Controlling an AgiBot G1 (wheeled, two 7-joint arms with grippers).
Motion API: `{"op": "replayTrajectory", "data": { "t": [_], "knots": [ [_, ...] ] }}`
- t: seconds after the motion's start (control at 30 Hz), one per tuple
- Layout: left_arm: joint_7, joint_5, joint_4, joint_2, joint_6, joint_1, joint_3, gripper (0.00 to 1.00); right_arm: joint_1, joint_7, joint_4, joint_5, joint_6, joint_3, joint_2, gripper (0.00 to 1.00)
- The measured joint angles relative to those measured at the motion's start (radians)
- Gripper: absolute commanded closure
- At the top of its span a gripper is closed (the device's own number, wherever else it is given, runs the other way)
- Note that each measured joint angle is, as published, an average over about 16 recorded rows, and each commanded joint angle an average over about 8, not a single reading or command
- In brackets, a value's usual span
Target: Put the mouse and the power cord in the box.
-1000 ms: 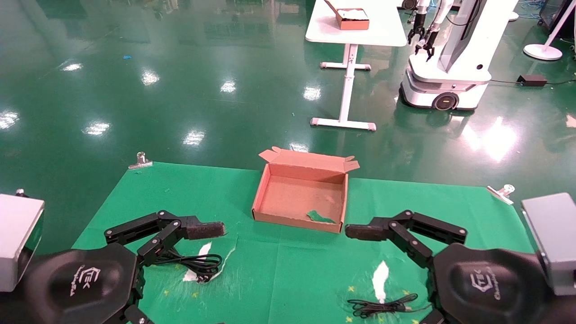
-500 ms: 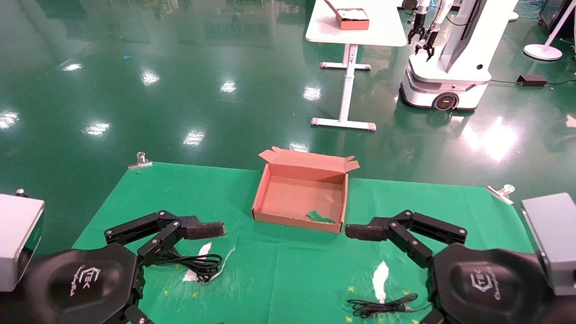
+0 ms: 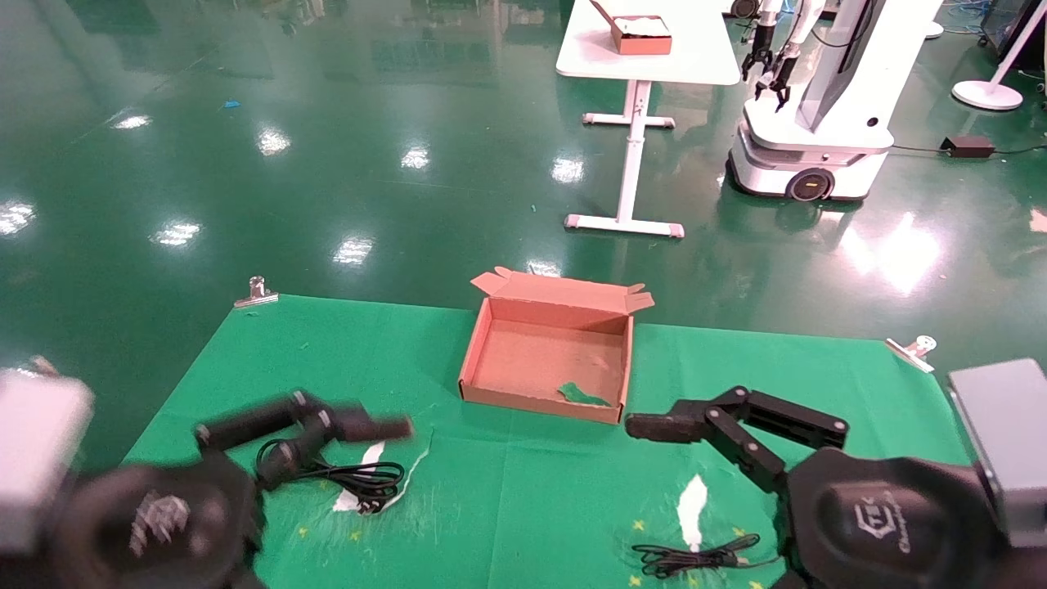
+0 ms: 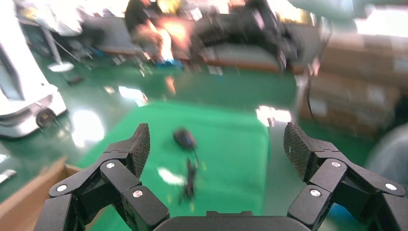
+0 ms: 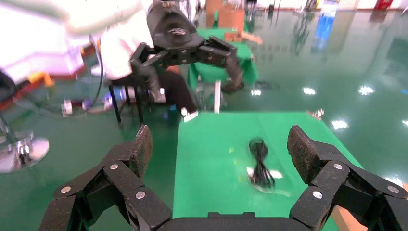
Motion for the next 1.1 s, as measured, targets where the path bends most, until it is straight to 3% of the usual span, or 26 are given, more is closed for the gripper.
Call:
{"op": "replayTrajectory", "data": {
  "t": [0.33,0.63,0.87,1.1],
  "knots": [
    [0.209,0.423,0.262,0.132,0.019,-0.265,0.211,0.0,0.138,-0.161,-0.216,-0.271,-0.041,-0.143,-0.028,0.0],
    [0.441,0.752,0.616,0.311,-0.108,-0.457,0.369,0.0,0.298,-0.394,-0.492,-0.603,0.015,-0.314,-0.15,0.0],
    [0.57,0.877,0.839,0.425,-0.237,-0.518,0.426,0.0,0.396,-0.581,-0.712,-0.795,0.09,-0.407,-0.284,0.0],
    [0.67,0.917,0.99,0.495,-0.329,-0.543,0.445,0.0,0.456,-0.726,-0.904,-0.868,0.158,-0.443,-0.391,0.0]
  ]
}}
